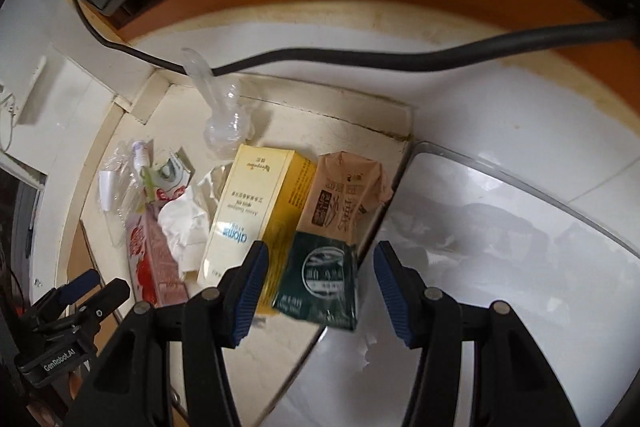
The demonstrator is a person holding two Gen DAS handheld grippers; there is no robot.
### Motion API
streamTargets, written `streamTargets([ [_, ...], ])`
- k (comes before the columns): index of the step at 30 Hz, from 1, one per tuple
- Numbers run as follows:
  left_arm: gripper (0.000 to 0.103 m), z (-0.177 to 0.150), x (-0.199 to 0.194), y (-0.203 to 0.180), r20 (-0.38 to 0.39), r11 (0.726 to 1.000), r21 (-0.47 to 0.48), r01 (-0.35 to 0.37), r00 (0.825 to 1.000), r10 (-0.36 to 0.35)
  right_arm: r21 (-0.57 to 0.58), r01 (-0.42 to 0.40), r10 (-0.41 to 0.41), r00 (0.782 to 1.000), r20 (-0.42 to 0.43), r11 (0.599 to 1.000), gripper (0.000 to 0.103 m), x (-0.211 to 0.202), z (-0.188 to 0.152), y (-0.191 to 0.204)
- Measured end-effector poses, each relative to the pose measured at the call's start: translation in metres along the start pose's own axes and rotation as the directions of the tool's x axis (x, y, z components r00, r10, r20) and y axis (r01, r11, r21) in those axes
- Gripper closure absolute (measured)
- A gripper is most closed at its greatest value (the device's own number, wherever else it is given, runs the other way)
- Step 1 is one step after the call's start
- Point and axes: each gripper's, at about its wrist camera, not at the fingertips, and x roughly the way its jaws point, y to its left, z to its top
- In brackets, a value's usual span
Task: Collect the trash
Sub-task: 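Grasp the strawberry milk carton with the left gripper while the right gripper grasps the green-and-tan drink pouch, then carry the milk carton and drink pouch down over the bin with both grippers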
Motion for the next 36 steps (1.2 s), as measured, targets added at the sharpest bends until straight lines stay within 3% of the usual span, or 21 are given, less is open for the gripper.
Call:
streamTargets([
  [7, 0.022, 0.010, 0.026, 0.009, -0.068, 0.998, -0.060, 0.036, 0.997, -0.040, -0.005, 0.042, -0.042, 0.999, -0.029, 0.999, 0.048, 0.018, 0.001, 0.002],
  [15, 0.023, 0.014, 0.050, 0.005, -0.118, 0.998, -0.053, -0.034, 0.993, 0.028, 0.019, 0.039, -0.038, 0.998, -0.042, 0.999, 0.052, 0.028, -0.002, -0.003],
  [16, 0.028, 0.012, 0.051, 0.004, -0.120, 0.998, -0.056, -0.041, 0.992, 0.034, 0.013, 0.037, -0.036, 0.998, -0.044, 0.999, 0.058, 0.029, -0.002, -0.001],
  [18, 0.046, 0.009, 0.052, 0.003, -0.123, 0.998, -0.063, -0.027, 0.992, 0.019, 0.004, 0.048, -0.048, 0.998, -0.043, 0.999, 0.058, 0.029, -0.003, 0.001],
  [21, 0.047, 0.001, 0.048, 0.001, -0.122, 0.996, -0.079, -0.051, 0.992, 0.041, -0.006, 0.070, -0.070, 0.997, -0.034, 0.998, 0.061, 0.026, -0.007, 0.004],
  [25, 0.048, -0.007, 0.034, -0.001, -0.093, 0.995, -0.094, -0.047, 0.995, 0.038, -0.036, 0.072, -0.072, 0.997, 0.004, 0.997, 0.062, 0.015, -0.015, 0.009],
  [36, 0.048, -0.048, -0.055, -0.023, 0.022, 0.998, -0.049, -0.031, 0.999, 0.032, -0.118, 0.015, -0.006, 0.997, 0.075, 0.993, 0.062, -0.059, -0.054, 0.011],
])
